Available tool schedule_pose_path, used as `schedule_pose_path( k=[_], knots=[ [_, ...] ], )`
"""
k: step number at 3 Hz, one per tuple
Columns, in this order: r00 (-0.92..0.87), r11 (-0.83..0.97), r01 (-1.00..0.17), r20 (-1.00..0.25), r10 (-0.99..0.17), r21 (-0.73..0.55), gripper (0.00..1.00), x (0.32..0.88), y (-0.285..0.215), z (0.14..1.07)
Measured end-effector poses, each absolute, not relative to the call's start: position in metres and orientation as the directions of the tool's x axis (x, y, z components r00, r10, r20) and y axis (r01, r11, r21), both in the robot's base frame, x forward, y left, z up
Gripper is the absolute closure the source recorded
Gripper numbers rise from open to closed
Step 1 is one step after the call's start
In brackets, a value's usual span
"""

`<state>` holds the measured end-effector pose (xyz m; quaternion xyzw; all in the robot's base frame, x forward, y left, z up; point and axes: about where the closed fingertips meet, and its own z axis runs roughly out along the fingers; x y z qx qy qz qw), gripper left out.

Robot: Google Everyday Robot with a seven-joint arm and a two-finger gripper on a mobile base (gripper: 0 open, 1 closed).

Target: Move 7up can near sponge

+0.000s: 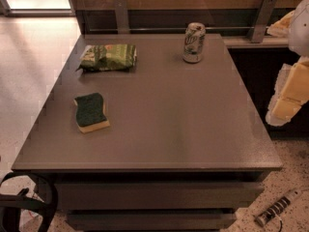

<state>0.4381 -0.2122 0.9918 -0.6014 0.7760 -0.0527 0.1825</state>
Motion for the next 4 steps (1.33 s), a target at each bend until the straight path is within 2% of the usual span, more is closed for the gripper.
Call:
schedule_pose_path(
  k=[2, 3, 4],
  knots=[
    [-0.24, 0.321, -0.889, -0.266, -0.934, -0.326, 0.0, 0.447, -0.217, 0.988],
    [-0.293, 0.435, -0.835, -0.397, -0.87, -0.336, 0.0, 0.464, -0.228, 0.971],
    [-0.328, 0.573, -0.768, -0.592, -0.737, -0.288, 0.0, 0.489, -0.229, 0.939]
  ],
)
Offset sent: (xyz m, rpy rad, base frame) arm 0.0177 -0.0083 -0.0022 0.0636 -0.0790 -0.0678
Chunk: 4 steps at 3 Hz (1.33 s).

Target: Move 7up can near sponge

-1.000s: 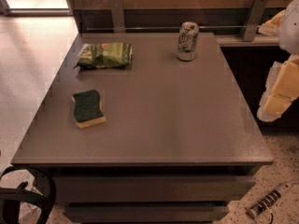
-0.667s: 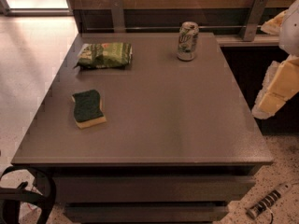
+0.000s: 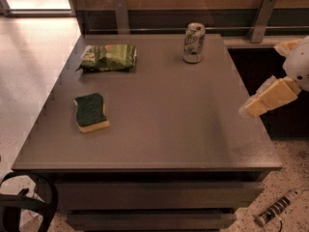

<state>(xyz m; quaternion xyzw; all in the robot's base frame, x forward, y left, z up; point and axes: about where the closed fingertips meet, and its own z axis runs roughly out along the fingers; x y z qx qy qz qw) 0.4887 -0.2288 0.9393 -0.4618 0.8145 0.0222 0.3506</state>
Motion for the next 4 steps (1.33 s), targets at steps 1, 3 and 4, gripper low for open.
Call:
schedule_pose_path(
  k=[1, 3, 4],
  knots=[
    [-0.286, 0.651, -0.702, -0.722, -0.63, -0.289, 0.0, 0.521, -0.229, 0.939],
    [-0.182, 0.786, -0.538, -0.869, -0.461, -0.304, 0.0, 0.583, -0.243, 0.966],
    [-0.182, 0.789, -0.536, -0.872, -0.455, -0.3, 0.0, 0.584, -0.242, 0.967]
  ],
)
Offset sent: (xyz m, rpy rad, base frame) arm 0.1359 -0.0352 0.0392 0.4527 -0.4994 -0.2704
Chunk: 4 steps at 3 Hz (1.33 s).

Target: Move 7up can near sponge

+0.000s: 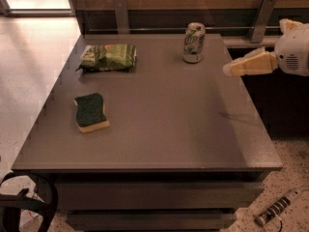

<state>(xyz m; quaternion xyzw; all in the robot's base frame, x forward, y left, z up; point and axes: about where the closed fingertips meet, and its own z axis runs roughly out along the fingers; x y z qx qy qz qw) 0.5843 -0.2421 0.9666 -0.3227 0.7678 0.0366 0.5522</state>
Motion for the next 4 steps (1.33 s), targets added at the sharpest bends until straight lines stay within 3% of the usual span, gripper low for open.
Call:
schedule_pose_path(
  k=[2, 4],
  knots=[
    [-0.128, 0.799, -0.553, -0.924, -0.361, -0.236, 0.0, 0.653, -0.237, 0.959],
    [-0.034, 0.797, -0.591, -0.984, -0.176, -0.122, 0.0, 0.731, -0.211, 0.944]
  ],
)
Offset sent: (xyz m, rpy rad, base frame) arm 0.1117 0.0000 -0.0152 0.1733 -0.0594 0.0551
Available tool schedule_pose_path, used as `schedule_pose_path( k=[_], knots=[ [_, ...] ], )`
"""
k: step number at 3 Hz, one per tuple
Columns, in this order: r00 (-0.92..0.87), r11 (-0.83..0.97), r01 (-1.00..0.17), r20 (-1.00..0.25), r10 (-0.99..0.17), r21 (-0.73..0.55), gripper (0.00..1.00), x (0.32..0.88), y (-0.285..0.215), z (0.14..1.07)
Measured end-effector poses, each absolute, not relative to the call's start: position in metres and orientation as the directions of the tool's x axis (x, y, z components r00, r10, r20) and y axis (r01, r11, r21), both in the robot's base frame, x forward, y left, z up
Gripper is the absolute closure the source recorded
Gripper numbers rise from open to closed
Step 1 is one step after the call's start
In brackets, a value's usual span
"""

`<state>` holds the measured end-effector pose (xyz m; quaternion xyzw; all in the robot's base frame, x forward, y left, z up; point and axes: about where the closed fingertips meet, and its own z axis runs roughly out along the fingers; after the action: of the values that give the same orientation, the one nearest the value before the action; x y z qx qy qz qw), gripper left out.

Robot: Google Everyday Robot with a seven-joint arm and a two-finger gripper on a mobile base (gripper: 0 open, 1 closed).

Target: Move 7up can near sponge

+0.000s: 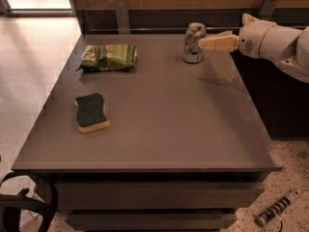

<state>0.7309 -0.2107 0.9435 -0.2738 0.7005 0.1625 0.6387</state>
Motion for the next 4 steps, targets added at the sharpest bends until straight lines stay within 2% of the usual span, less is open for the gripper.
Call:
schedule_pose_path(
  k=[4],
  knots=[
    [-0.076, 0.729, -0.684, -0.991, -0.106, -0.025, 0.0, 0.781, -0.155, 0.901]
  ],
)
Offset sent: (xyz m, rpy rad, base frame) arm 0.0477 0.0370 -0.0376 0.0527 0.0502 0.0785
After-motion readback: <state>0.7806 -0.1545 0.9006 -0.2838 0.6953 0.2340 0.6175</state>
